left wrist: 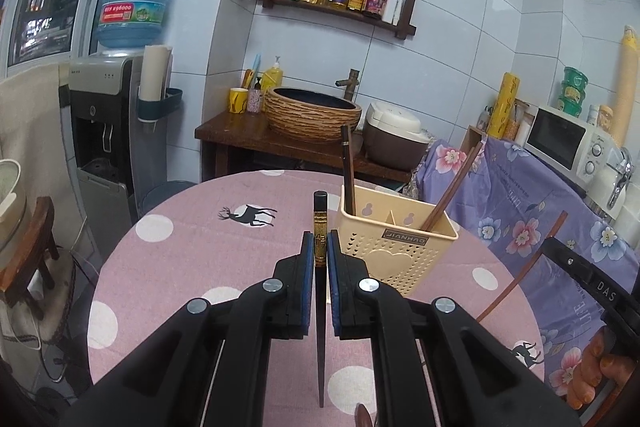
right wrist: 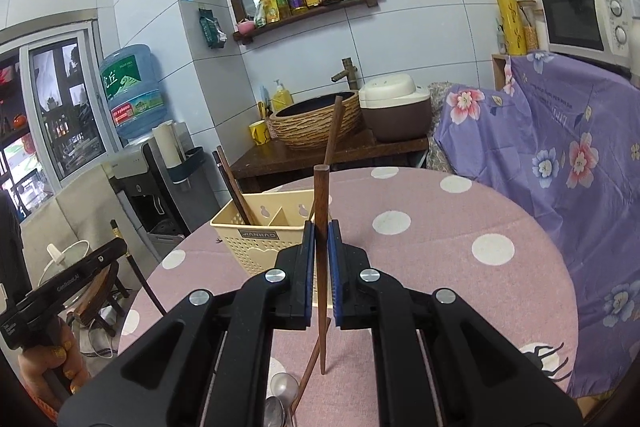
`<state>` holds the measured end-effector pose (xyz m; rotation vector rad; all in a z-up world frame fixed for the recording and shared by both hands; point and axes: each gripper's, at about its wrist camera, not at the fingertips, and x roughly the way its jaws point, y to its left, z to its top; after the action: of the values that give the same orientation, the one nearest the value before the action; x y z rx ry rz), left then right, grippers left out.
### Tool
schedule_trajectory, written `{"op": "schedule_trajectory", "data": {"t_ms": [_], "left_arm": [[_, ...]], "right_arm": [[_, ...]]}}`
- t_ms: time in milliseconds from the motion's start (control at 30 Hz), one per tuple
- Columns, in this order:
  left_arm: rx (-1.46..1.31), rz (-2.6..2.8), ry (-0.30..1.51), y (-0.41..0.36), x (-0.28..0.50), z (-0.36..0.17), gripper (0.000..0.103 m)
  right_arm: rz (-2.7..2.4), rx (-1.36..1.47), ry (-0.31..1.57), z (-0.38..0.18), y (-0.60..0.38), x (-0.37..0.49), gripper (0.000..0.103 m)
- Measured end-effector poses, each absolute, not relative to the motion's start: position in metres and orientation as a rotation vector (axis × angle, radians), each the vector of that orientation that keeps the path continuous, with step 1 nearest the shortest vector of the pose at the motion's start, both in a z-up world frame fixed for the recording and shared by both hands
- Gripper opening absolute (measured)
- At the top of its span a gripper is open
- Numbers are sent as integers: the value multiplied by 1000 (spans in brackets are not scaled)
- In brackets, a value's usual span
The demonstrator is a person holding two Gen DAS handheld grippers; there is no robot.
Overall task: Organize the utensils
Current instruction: 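Lift both held chopsticks upright and carry them over the utensil holder, then lower both chopsticks into the holder and open both tools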
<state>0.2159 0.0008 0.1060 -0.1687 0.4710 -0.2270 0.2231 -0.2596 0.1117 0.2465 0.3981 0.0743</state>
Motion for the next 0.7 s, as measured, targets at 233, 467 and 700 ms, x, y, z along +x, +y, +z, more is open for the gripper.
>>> {"op": "schedule_trajectory", "data": {"t_ms": [233, 467, 700], "left_arm": [[-167, -231, 469, -2, 219, 107, 8], [-167, -234, 453, -4, 220, 114, 8], [-156, -272, 410, -7, 226, 148, 8]], "right_arm": [[80, 217, 390, 117, -258, 226, 8], [96, 211, 396, 120, -257, 228, 8], [135, 198, 391, 143, -255, 237, 8]]}}
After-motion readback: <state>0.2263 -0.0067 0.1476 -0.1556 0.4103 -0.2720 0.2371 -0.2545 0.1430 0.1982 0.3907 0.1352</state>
